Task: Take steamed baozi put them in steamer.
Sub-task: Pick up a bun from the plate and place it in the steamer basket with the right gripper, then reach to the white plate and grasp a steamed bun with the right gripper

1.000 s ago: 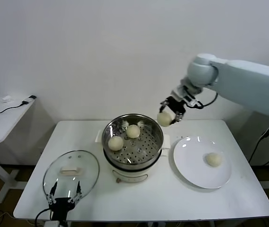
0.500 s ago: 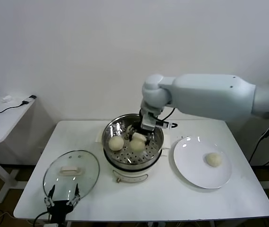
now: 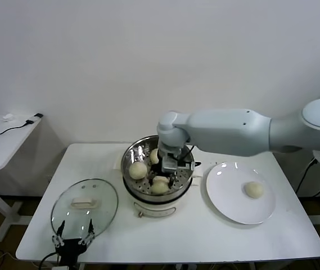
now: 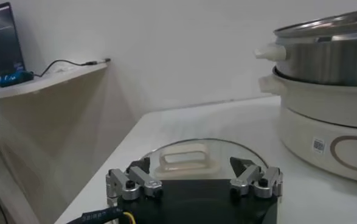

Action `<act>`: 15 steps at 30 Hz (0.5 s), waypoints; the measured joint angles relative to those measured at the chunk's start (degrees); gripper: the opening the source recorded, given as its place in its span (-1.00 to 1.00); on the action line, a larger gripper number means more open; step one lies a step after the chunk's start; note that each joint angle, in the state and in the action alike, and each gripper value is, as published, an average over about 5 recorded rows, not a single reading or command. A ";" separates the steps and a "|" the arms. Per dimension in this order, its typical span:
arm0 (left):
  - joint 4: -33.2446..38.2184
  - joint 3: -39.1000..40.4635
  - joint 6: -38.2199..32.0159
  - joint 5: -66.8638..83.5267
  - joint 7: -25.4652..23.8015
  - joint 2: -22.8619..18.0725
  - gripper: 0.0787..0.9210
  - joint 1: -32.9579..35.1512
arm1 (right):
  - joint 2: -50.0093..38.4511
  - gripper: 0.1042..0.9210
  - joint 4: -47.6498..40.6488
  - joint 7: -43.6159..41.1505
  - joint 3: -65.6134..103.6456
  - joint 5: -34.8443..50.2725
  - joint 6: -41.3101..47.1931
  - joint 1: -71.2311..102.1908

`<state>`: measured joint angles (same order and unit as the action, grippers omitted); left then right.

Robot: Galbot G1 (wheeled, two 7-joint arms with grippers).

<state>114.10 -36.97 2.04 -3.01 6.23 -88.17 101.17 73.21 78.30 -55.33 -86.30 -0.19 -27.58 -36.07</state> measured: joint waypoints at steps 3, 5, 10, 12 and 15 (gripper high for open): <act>0.10 -0.06 -0.04 0.00 0.03 0.07 0.77 0.04 | 0.00 0.73 -0.28 0.42 0.15 0.30 -0.50 -0.10; 0.27 -0.09 -0.05 0.00 0.04 0.11 0.77 0.05 | -0.20 0.75 -0.43 0.25 0.31 0.98 -0.81 -0.61; 0.58 -0.22 0.00 0.00 0.03 0.18 0.77 -0.10 | -1.50 0.76 -1.11 -2.19 0.18 5.07 -0.56 -3.27; 0.61 -0.19 -0.01 0.00 0.03 0.19 0.77 -0.13 | -2.44 0.76 -1.80 -3.76 -0.02 7.90 0.14 -4.72; 0.54 -0.09 -0.09 0.00 0.03 0.25 0.77 -0.23 | -4.34 0.76 -3.71 -6.14 -0.26 12.57 1.62 -7.00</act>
<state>114.64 -37.06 1.95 -3.01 6.26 -87.92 100.94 68.87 74.58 -61.47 -86.56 12.37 -25.96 -43.07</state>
